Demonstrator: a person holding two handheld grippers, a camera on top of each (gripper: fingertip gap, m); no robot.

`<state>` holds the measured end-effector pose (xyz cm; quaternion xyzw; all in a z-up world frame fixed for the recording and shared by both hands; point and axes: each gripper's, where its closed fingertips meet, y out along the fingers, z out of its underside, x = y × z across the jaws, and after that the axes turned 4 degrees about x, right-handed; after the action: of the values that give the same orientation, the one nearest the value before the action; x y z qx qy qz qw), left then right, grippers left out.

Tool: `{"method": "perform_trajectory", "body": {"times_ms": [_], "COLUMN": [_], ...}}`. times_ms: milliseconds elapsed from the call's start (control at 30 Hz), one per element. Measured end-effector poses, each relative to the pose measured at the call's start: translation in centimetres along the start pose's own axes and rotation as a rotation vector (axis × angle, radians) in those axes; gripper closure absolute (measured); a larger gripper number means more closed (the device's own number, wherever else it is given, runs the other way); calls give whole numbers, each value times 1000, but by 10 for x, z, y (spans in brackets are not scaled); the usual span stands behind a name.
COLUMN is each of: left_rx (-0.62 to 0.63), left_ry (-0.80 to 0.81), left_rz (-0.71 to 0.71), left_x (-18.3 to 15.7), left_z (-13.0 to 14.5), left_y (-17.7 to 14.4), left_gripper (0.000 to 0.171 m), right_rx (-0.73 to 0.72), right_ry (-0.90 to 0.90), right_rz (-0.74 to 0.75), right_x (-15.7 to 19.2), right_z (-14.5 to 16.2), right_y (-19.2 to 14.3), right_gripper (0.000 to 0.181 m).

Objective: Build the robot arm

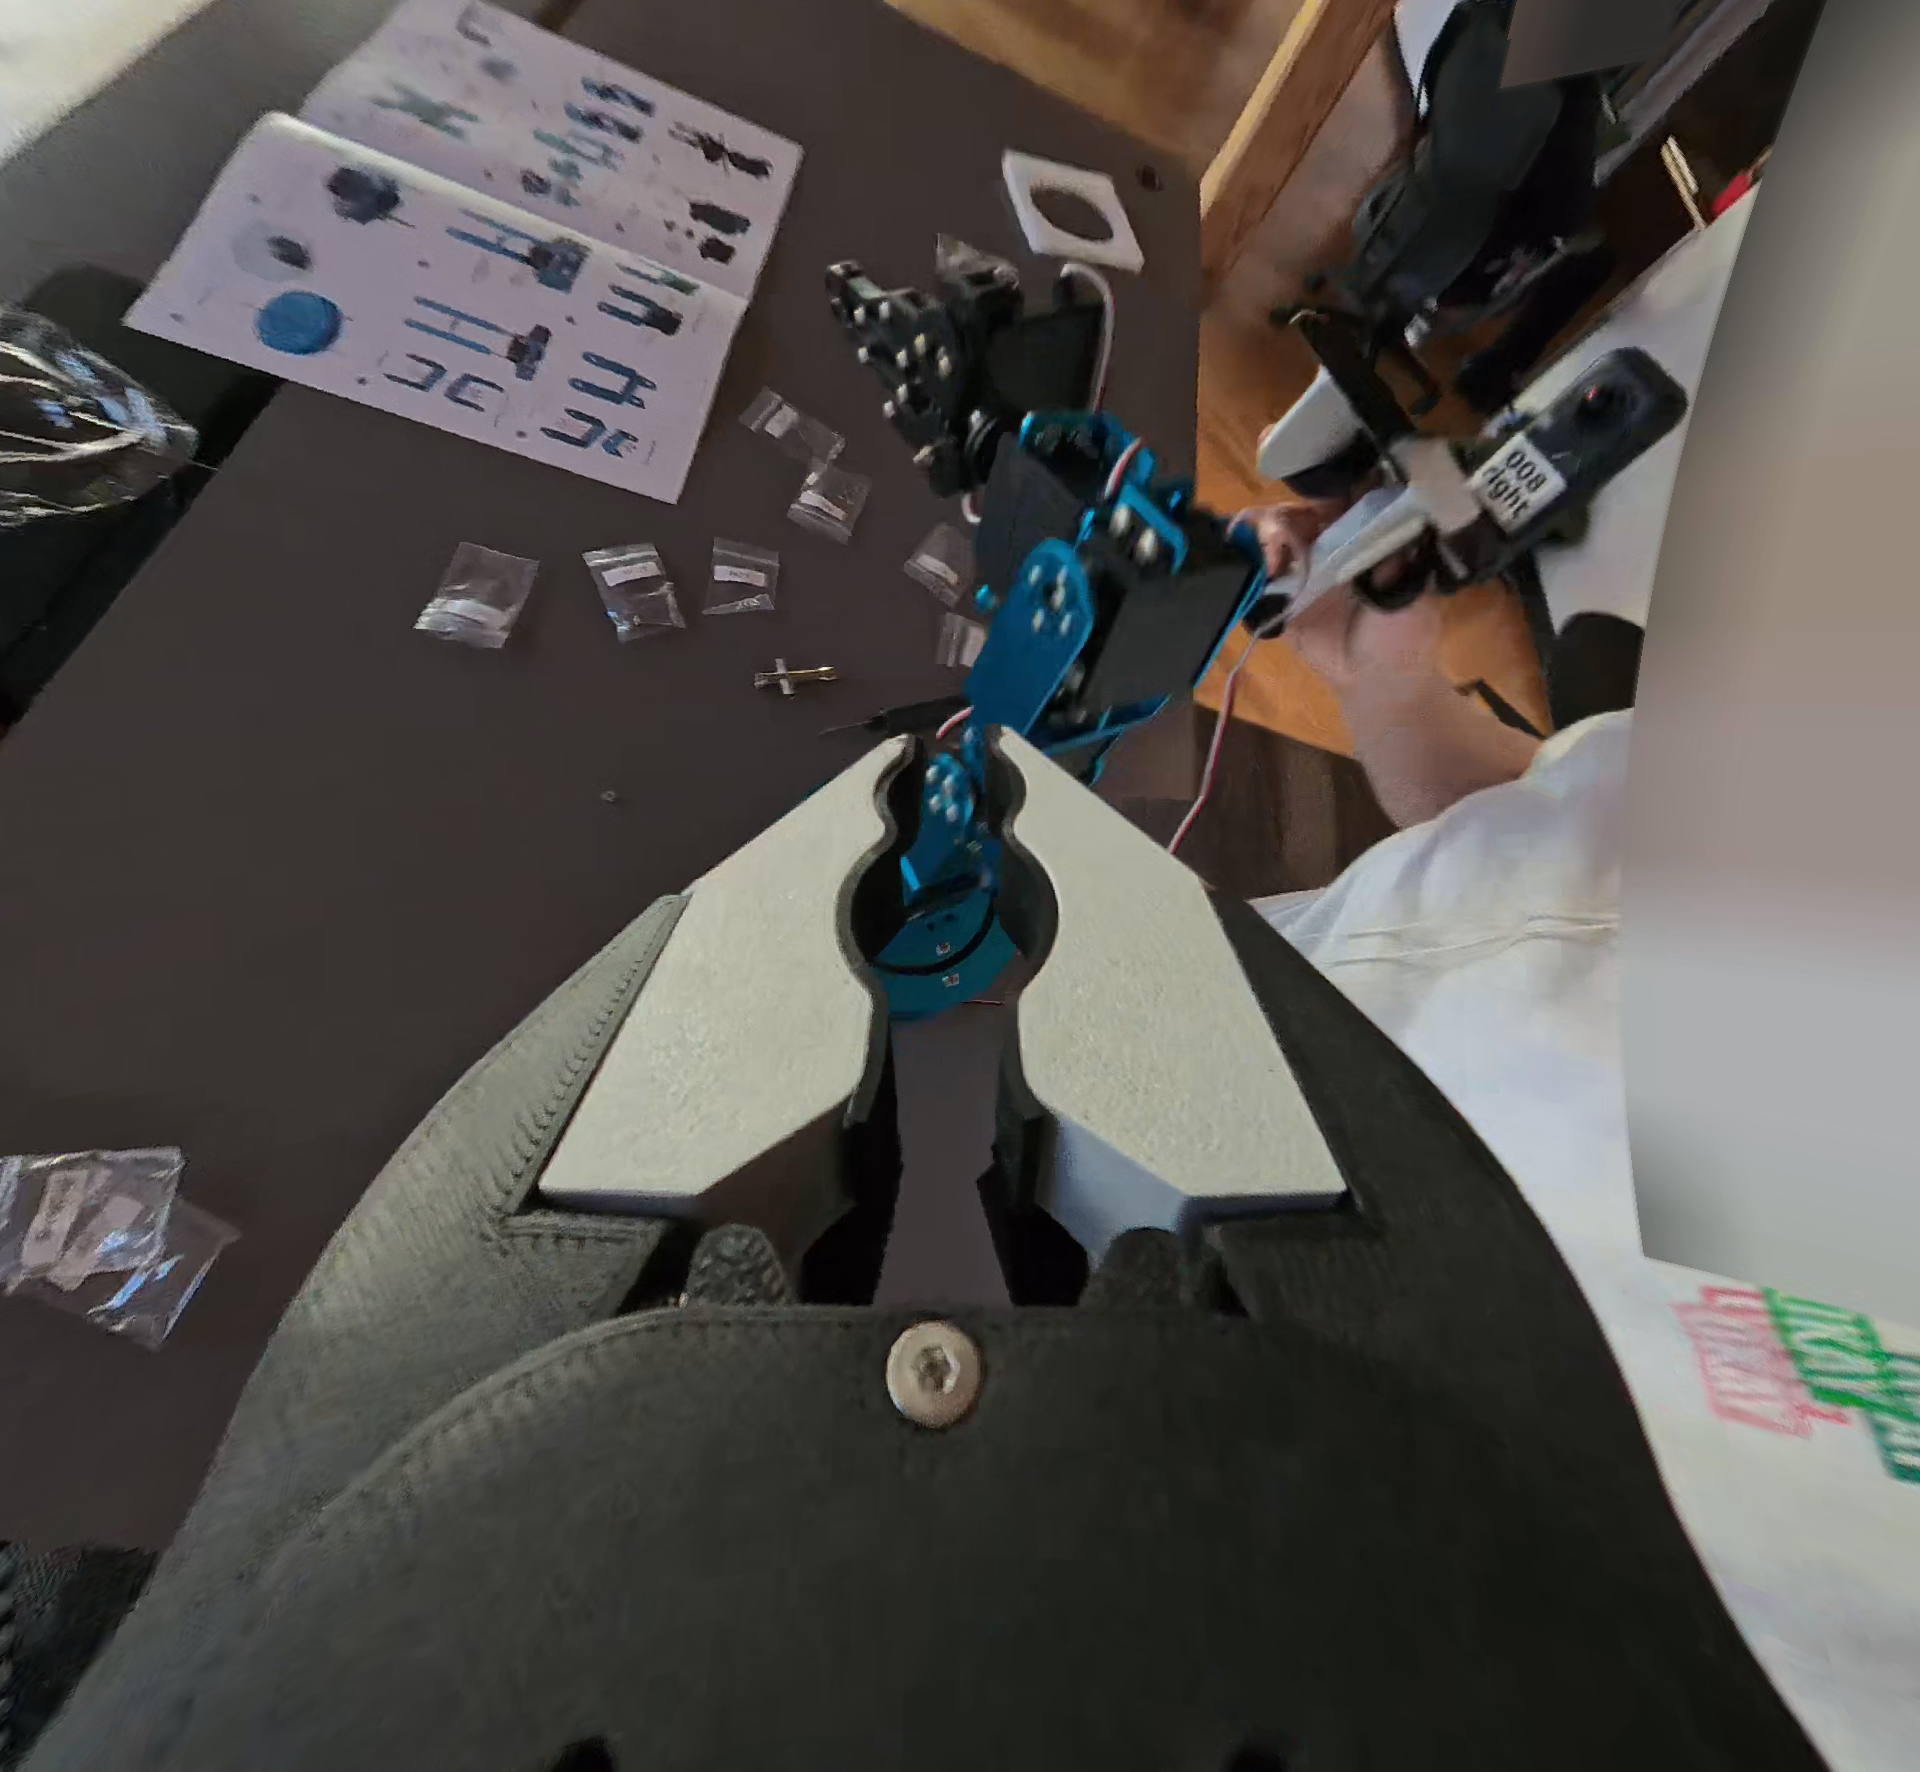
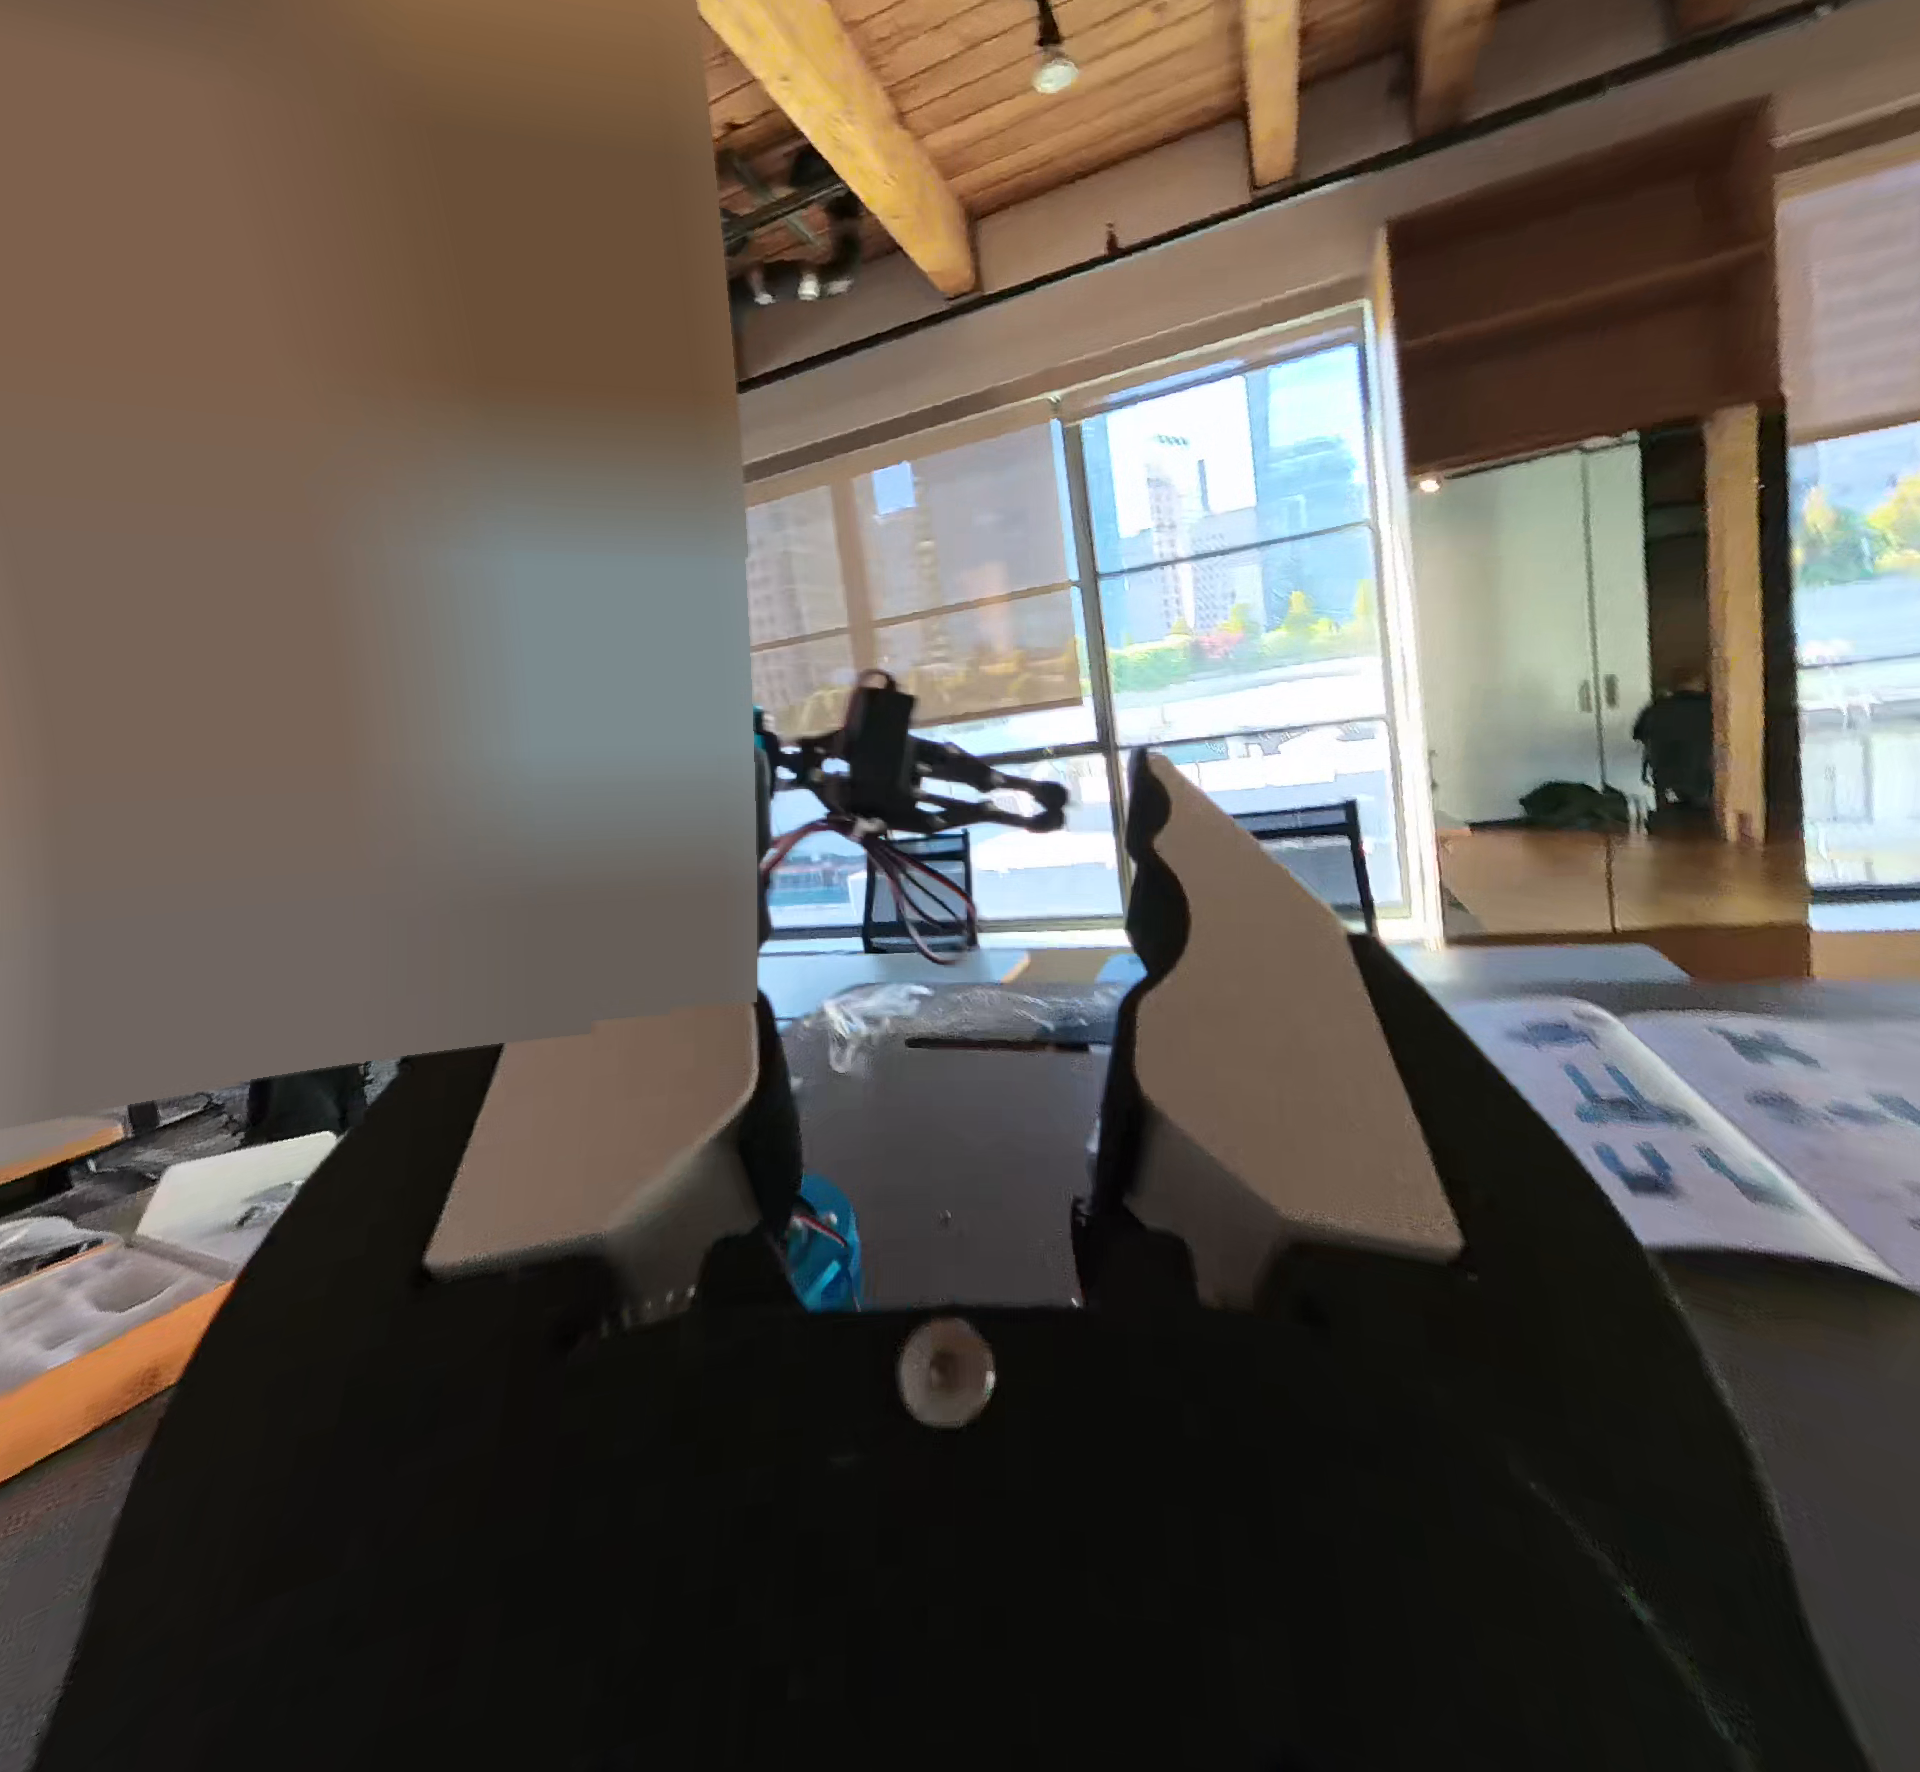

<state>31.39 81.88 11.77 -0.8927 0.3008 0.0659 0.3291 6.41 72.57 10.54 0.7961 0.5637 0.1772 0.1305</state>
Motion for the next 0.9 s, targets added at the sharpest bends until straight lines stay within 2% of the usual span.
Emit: {"method": "perform_trajectory", "body": {"times_ms": [33, 133, 200, 300, 367, 467, 567, 667, 900], "left_rx": [-33, -43, -74, -169, -228, -304, -320, -317, -270], "left_ry": [2, -70, -152, -259, -287, -281, -261, -244, -183], "left_rz": [-33, -102, -93, -15, 14, -27, -121, -186, -258], "left_x": [9, 43, 60, 65, 61, 54, 51, 45, 26], "left_z": [14, 69, 96, 119, 129, 143, 163, 183, 204], "left_y": [-4, 5, 19, 39, 47, 45, 33, 20, 3], "left_gripper": [162, 157, 154, 154, 154, 155, 155, 155, 155], "right_rx": [32, 239, 436, 671, 782, 838, 884, 908, 1014], "right_ry": [14, -19, -71, -25, 0, -67, -200, -361, -389], "right_rz": [26, -14, -131, -257, -350, -502, -653, -865, -1161], "right_x": [-12, -21, -14, -19, -22, -17, -5, 4, 17], "right_z": [3, 41, 86, 157, 196, 236, 265, 294, 330], "right_y": [-6, -9, -7, 5, 24, 68, 107, 123, 148], "right_gripper": [116, 134, 133, 137, 150, 153, 156, 169, 164]}}
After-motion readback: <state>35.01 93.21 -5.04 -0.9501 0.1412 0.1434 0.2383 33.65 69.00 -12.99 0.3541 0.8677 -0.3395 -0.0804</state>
